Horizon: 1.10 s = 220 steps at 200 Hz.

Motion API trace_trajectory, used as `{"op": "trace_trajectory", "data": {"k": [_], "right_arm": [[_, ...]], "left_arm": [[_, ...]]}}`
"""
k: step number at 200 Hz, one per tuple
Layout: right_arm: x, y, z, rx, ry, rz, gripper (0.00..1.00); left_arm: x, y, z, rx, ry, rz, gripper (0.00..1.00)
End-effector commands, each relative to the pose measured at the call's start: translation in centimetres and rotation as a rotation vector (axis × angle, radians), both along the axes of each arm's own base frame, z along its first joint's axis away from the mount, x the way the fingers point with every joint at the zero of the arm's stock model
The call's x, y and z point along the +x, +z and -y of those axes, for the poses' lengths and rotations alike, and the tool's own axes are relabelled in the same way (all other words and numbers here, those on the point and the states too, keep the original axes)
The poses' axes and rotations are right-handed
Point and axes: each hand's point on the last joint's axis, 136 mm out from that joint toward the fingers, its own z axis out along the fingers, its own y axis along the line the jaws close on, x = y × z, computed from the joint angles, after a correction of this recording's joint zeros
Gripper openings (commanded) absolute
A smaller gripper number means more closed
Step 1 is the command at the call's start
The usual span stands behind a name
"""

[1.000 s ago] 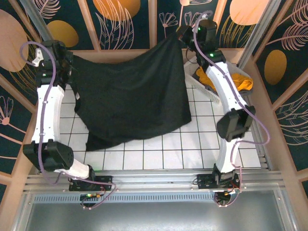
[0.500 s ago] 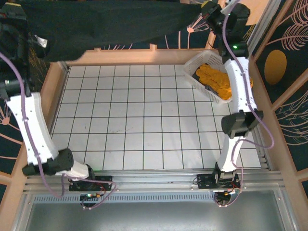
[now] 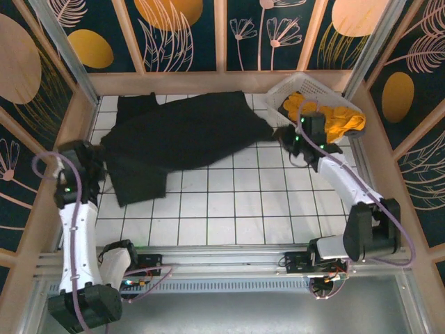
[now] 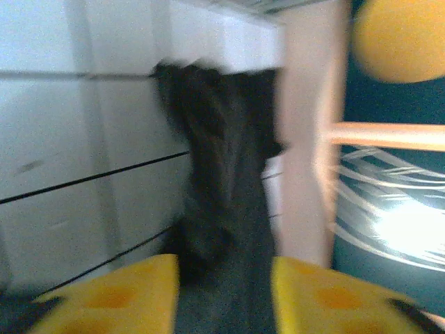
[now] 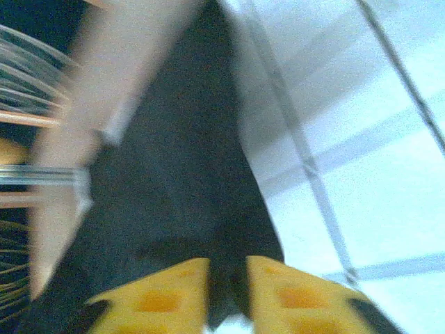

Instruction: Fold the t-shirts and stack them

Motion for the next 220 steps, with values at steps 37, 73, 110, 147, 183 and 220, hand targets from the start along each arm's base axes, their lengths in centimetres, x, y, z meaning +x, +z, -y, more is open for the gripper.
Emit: {"op": "trace_trajectory", "data": {"k": [37, 73, 110, 147, 183, 220], "right_arm": [[-1.5, -2.5, 2.8, -0.230, -0.003, -0.085, 0.57], [0.5, -2.2, -1.3, -0.223, 0.108, -0.016, 0.43], [1.8, -5.2, -5.1, -0.204, 0.187, -0.029, 0.23], [0.9, -7.1, -4.0, -0.257, 0.148, -0.112, 0.25], [-0.3, -6.7, -3.1, -0.293, 0.138, -0.176, 0.26], [-1.2, -6.7, -3.0, -0.318, 0.187, -0.196, 0.30]], "left_arm": [[-3.7, -3.9, 1.0, -0.006, -0.054, -0.198, 0.71], [-1.7, -5.2, 1.9, -0.060, -0.118, -0.193, 0.46], [0.3, -7.6, 2.2, -0.075, -0.177, -0.233, 0.25], [-4.7, -10.1, 2.0, 0.022, -0.211, -0.491, 0.29], [-10.7, -14.6, 4.5, 0.013, -0.301, -0.686, 0.32], [-14.0, -16.6, 7.1, -0.004, -0.446, -0.781, 0.42]]}}
